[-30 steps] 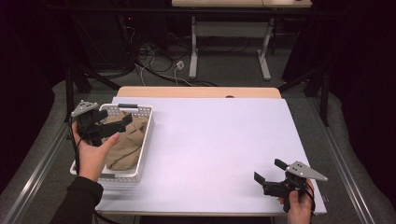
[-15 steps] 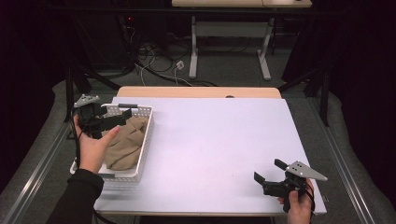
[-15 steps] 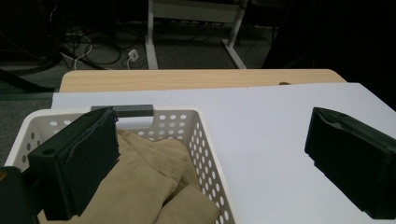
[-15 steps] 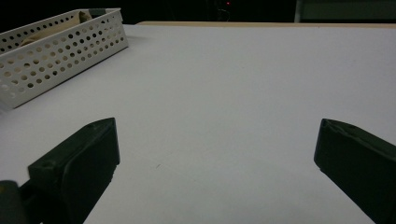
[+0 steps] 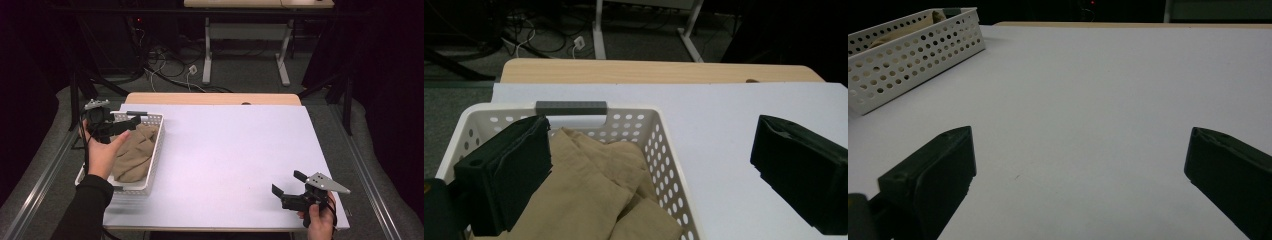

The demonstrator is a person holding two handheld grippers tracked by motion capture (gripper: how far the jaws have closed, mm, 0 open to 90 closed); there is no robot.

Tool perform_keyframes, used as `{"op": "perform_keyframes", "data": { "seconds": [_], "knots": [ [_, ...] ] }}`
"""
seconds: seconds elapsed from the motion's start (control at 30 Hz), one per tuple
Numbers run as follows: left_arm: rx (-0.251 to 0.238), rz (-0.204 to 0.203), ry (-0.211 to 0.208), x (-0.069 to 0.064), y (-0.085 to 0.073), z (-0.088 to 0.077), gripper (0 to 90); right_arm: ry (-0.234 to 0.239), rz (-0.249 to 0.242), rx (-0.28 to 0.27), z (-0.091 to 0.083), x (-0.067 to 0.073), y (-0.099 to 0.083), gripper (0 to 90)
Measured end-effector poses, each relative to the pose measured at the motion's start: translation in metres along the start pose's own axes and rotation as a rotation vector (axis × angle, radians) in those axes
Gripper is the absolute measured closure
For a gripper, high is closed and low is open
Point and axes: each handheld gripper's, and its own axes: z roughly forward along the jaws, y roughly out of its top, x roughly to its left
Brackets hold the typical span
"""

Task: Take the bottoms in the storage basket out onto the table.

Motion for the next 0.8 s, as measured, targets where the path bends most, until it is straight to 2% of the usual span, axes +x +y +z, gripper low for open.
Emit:
{"op": "perform_keyframes", "data": {
  "seconds": [0.33, 0.57, 0.8],
  "knots": [
    [0.062, -0.004, 0.015, 0.007, -0.004, 0.009, 2.9, 0.003, 0.009, 0.008, 0.001, -0.001, -0.001, 0.1],
    [0.149, -0.004, 0.042, 0.008, -0.009, 0.019, 3.4, 0.007, 0.010, 0.016, 0.003, -0.001, -0.001, 0.2],
    [0.199, -0.002, 0.059, 0.010, -0.016, 0.030, 3.4, 0.009, 0.011, 0.020, 0.003, -0.001, -0.002, 0.2]
  ]
}}
